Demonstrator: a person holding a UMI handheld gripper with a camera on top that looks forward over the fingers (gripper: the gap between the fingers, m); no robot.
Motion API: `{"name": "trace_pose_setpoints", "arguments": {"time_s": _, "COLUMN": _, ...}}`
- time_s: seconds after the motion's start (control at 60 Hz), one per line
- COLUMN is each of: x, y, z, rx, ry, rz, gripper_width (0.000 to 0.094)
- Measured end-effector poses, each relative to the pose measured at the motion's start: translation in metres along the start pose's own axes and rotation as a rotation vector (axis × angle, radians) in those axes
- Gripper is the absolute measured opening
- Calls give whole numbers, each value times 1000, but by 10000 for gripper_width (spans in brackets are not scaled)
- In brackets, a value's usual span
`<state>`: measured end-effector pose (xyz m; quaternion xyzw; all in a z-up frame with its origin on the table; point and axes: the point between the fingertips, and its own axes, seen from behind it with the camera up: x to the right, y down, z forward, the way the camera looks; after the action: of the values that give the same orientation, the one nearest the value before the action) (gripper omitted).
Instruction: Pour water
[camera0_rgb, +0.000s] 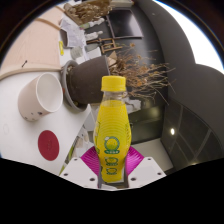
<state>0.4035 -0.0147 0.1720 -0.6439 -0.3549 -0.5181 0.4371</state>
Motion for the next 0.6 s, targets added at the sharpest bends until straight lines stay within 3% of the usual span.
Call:
{"name": "trace_pose_setpoints", "arguments": {"time_s": 0.317, "x": -25, "y": -34, "z": 31, "rx": 123, "ry": 58, "rz": -600, "gripper_width": 295}}
{"name": "trace_pose_setpoints", "arguments": {"time_s": 0.6, "x": -16, "y": -43, "z": 23, "rx": 124, "ry": 43, "rz": -526, "gripper_width": 293}}
